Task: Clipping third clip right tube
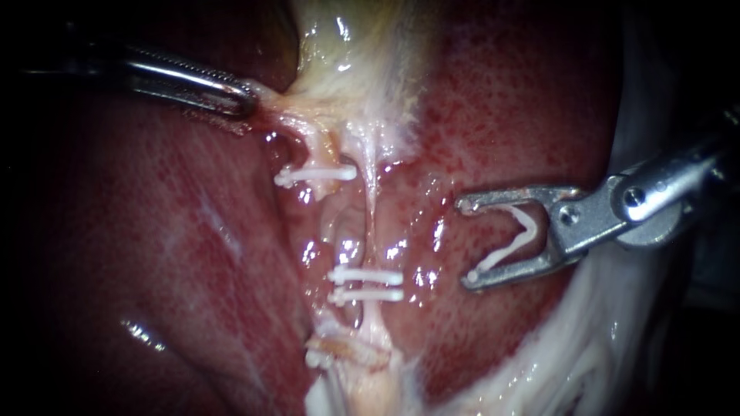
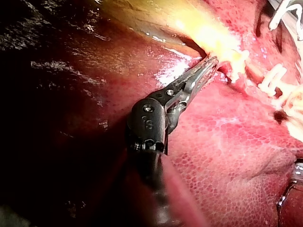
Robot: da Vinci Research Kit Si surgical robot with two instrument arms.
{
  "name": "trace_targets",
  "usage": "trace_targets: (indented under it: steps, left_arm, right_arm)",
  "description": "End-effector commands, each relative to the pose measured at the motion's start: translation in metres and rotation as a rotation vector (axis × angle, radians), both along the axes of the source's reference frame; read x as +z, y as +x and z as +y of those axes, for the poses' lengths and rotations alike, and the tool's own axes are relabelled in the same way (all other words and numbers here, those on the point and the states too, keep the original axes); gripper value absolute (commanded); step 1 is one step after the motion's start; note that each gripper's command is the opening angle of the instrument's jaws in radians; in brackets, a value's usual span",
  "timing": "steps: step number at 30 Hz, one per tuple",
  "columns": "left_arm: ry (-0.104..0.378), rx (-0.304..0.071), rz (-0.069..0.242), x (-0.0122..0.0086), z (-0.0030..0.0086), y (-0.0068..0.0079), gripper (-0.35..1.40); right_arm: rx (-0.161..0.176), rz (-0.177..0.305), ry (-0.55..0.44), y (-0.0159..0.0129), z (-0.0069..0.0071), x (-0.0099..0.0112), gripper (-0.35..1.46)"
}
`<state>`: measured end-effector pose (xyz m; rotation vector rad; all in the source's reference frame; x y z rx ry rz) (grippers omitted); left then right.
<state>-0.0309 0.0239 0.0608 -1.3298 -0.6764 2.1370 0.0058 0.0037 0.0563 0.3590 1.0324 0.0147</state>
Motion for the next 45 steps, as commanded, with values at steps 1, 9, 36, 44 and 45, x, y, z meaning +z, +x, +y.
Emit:
trace_targets:
  steps: [1, 9, 36, 44, 45]
  left_arm:
    - [0.004, 0.001, -0.001, -0.0007, 0.0003, 0.0004, -0.35]
    - [-0.001, -0.016, -0.001, -0.0058, 0.002, 0.0025, -0.35]
    - [-0.007, -0.018, -0.002, -0.0062, 0.0017, 0.0023, -0.35]
    - [-0.007, -0.018, -0.001, -0.0063, 0.0017, 0.0023, -0.35]
    - [-0.007, -0.019, -0.001, -0.0063, 0.0017, 0.0023, -0.35]
  right_arm:
    - [0.001, 0.005, 0.002, 0.0, 0.0, -0.0001, 0.5]
    - [0.004, 0.029, 0.011, 0.0001, 0.0002, -0.0003, 0.5]
    - [0.183, 0.086, 0.36, 0.0115, 0.0005, 0.0078, 0.5]
    - [0.221, 0.179, 0.502, 0.0133, 0.0005, 0.0096, 0.5]
    - [0.228, 0.2, 0.527, 0.0135, 0.0006, 0.0097, 0.5]
